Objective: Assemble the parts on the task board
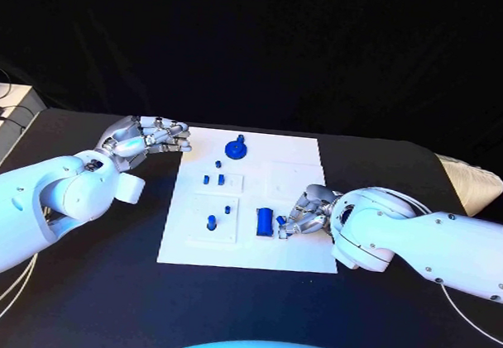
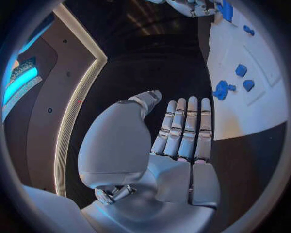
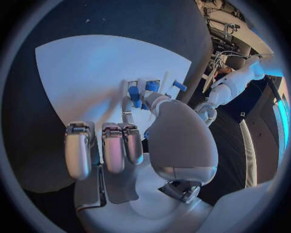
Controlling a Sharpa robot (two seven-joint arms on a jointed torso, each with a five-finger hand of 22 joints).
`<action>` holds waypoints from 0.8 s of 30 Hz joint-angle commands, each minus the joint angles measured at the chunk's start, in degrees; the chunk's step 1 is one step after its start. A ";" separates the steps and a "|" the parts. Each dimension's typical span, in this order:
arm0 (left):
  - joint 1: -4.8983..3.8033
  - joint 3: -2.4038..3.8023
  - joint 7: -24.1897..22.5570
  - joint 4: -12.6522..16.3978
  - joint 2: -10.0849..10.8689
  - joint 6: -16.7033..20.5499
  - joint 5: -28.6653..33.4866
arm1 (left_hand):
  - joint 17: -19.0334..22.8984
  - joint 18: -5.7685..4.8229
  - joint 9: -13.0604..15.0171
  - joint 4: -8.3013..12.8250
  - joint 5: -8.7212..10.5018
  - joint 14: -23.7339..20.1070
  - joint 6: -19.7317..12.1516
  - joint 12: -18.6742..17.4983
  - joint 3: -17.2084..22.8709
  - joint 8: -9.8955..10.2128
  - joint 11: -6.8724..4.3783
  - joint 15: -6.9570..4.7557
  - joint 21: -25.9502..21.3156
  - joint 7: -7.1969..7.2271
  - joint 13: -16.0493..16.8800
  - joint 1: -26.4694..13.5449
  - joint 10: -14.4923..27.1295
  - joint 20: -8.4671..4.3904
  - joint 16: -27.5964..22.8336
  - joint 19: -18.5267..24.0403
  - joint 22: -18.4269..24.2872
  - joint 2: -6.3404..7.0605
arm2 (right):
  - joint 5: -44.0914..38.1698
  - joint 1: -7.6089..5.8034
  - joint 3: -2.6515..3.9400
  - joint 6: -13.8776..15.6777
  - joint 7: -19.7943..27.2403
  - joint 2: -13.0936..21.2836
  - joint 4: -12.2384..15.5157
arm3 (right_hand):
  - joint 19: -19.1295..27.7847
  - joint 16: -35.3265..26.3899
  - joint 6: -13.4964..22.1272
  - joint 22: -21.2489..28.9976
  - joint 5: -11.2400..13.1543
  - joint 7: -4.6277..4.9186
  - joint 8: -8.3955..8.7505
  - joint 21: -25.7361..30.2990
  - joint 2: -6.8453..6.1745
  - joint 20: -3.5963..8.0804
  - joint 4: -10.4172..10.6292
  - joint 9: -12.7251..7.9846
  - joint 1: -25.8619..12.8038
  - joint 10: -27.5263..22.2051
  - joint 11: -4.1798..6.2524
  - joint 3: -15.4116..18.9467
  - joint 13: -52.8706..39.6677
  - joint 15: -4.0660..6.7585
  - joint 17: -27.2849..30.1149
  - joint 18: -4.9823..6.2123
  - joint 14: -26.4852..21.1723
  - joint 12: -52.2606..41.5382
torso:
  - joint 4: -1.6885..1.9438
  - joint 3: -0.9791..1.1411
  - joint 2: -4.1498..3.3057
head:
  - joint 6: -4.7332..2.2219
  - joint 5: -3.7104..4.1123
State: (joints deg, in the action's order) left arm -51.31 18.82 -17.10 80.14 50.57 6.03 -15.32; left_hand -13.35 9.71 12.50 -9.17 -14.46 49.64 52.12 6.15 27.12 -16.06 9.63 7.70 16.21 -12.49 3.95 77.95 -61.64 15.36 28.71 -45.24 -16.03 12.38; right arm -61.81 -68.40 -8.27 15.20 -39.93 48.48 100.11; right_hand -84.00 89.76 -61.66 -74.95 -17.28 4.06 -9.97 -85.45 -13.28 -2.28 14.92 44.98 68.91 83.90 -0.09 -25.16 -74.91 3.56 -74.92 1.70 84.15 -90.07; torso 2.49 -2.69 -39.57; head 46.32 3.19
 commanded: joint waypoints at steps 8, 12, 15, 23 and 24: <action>-0.02 0.03 -0.05 0.26 0.04 -1.08 -0.05 | -0.09 0.66 -0.07 -0.09 0.37 -0.41 -0.49 -0.15 -0.40 0.07 -0.03 0.04 -0.39 -0.03 0.08 0.27 0.01 0.05 0.33 -0.46 0.09 -0.36 | -1.19 0.09 -0.03 -0.60 -0.42 -0.09 -0.66 | -4.95 0.04 -0.69 -13.82 -0.05 -0.18 -0.45 0.42 0.30 0.16 0.28 0.09 -0.70 6.04 0.48 0.32 -15.02 0.41 -14.55 -0.77 5.73 0.20 | 0.05 -0.03 -0.01 | 0.19 0.15; -0.02 0.03 -0.04 0.26 0.07 -1.08 -0.07 | -0.09 0.66 -0.07 -0.09 0.37 -0.41 -0.49 -0.15 -0.40 0.07 -0.03 0.04 -0.39 -0.03 0.08 0.27 0.01 0.05 0.33 -0.46 0.09 -0.36 | -1.64 0.19 -0.05 -0.61 -0.45 -0.10 -0.93 | -4.95 0.04 -0.73 -13.82 -0.16 -0.21 -0.49 0.42 0.37 0.17 0.30 0.10 -0.66 6.04 0.51 0.31 -15.01 0.44 -14.55 -0.77 5.73 0.22 | 0.05 -0.02 -0.01 | 0.24 0.10; -0.02 0.03 -0.04 0.26 0.10 -1.08 -0.07 | -0.09 0.66 -0.07 -0.09 0.37 -0.41 -0.49 -0.15 -0.40 0.07 -0.03 0.04 -0.39 -0.03 0.08 0.27 0.01 0.05 0.33 -0.46 0.09 -0.36 | -1.87 0.31 -0.06 -0.65 -0.47 -0.09 -1.04 | -4.95 0.04 -0.75 -13.81 -0.37 -0.27 -0.54 0.44 0.45 0.21 0.28 0.10 -0.55 6.04 0.57 0.29 -15.01 0.48 -14.55 -0.77 5.73 0.22 | 0.05 0.00 -0.05 | 0.27 0.10; -0.02 0.03 -0.04 0.28 0.10 -1.08 -0.09 | -0.09 0.66 -0.07 -0.09 0.37 -0.41 -0.49 -0.15 -0.40 0.07 -0.03 0.04 -0.39 -0.03 0.08 0.27 0.01 0.05 0.33 -0.46 0.09 -0.36 | -1.76 0.46 -0.07 -1.00 -0.48 -0.26 -0.93 | -4.94 0.03 -0.74 -13.80 -0.52 -0.28 -0.56 0.49 0.40 0.24 0.28 0.11 -0.53 6.01 0.59 0.34 -14.98 0.52 -14.51 -0.76 5.72 0.27 | 0.03 0.01 -0.06 | 0.40 0.02; -0.02 0.03 -0.03 0.28 0.10 -1.08 -0.09 | -0.09 0.66 -0.07 -0.09 0.37 -0.41 -0.49 -0.15 -0.40 0.07 -0.03 0.04 -0.39 -0.03 0.08 0.27 0.01 0.05 0.33 -0.46 0.09 -0.36 | -1.69 0.47 -0.07 -1.12 -0.48 -0.27 -0.91 | -4.94 0.03 -0.74 -13.80 -0.52 -0.28 -0.56 0.49 0.40 0.24 0.28 0.11 -0.53 6.01 0.59 0.34 -14.98 0.52 -14.51 -0.76 5.72 0.27 | 0.02 0.01 -0.03 | 0.46 0.01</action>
State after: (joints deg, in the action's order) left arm -51.31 18.82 -16.85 80.22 50.73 5.88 -15.36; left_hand -13.40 9.72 12.51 -9.17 -14.46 49.64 52.12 6.15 27.12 -16.06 9.63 7.70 16.21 -12.49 3.95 77.95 -61.64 15.36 28.71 -45.24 -16.04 12.37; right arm -62.84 -68.00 -8.32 15.09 -39.97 48.28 99.10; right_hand -84.00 89.75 -61.99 -74.93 -17.64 3.72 -10.18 -85.15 -13.06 -2.28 15.10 45.03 68.69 84.11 0.12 -24.98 -74.91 3.78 -74.92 1.70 83.93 -90.07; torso 2.52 -2.69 -39.63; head 46.66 3.24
